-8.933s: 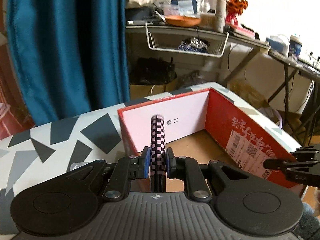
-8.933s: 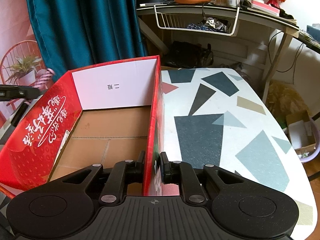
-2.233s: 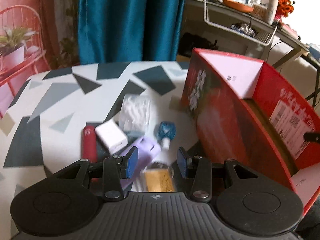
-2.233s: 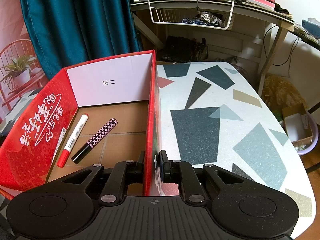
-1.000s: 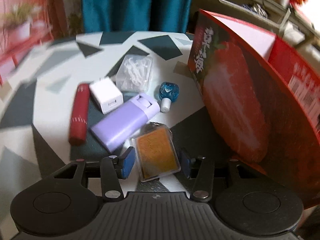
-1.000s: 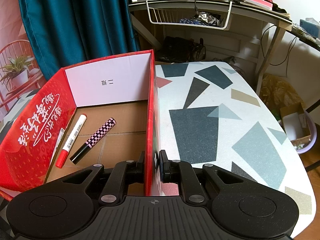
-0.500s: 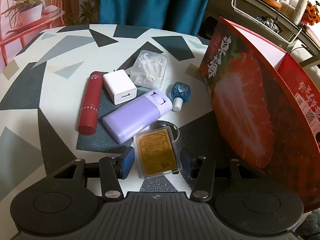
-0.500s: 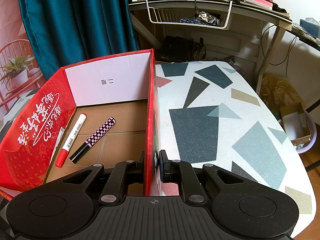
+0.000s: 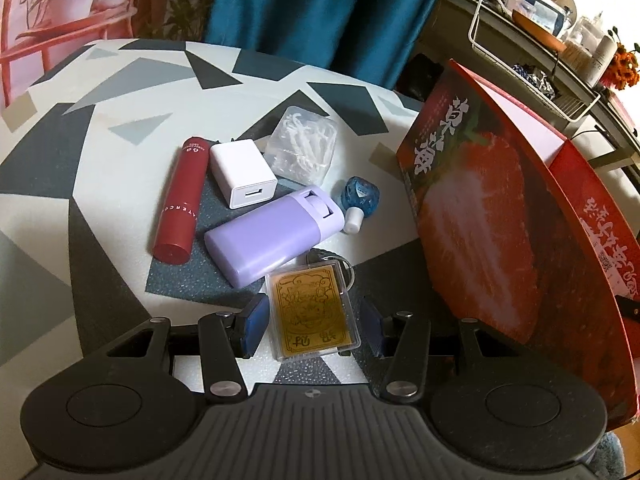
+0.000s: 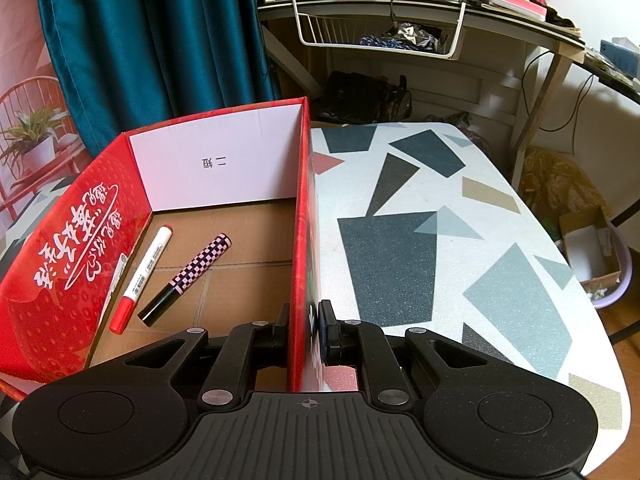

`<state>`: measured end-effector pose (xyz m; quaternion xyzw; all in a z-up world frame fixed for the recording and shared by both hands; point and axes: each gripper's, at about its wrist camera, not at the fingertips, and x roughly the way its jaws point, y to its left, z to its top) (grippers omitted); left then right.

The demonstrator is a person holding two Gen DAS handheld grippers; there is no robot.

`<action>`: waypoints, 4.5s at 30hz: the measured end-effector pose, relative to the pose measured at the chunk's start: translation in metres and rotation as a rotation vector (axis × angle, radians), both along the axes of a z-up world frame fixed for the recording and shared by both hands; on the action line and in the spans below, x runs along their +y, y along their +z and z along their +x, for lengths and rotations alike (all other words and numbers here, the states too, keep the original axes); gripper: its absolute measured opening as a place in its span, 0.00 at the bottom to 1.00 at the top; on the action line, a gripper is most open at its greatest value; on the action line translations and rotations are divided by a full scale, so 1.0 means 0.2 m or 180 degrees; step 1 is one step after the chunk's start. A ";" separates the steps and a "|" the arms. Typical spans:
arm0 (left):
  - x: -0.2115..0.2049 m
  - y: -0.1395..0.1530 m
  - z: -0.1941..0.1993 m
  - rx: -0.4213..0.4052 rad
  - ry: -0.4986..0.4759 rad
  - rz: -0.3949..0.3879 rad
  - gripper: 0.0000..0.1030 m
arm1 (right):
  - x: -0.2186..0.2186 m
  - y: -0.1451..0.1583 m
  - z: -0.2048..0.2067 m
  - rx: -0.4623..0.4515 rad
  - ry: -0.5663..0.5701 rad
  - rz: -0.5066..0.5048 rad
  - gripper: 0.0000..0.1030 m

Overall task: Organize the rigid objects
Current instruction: 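Move the left tool down toward the gold card, then grasp the gold card with the left gripper, carry it into the red box, release, then lower the left gripper onto the black key's ring and close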

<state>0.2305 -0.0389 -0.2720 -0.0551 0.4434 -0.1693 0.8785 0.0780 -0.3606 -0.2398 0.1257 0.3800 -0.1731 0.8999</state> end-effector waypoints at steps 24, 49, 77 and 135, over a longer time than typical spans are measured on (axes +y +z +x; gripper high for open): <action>-0.01 -0.01 0.01 -0.0032 0.0136 0.0111 0.62 | 0.00 -0.01 -0.01 0.0027 -0.0004 -0.0021 0.11; -0.10 0.03 -0.05 -0.0373 -0.0318 0.0341 0.48 | 0.01 -0.01 -0.01 0.0036 0.0001 -0.0015 0.11; -0.63 0.51 0.04 -0.1246 -0.1624 0.0259 0.48 | 0.01 -0.01 0.00 0.0037 0.0004 -0.0009 0.11; -0.14 -0.01 0.01 -0.0268 -0.0461 0.0456 0.41 | 0.00 0.00 0.01 0.0054 0.0010 0.0008 0.11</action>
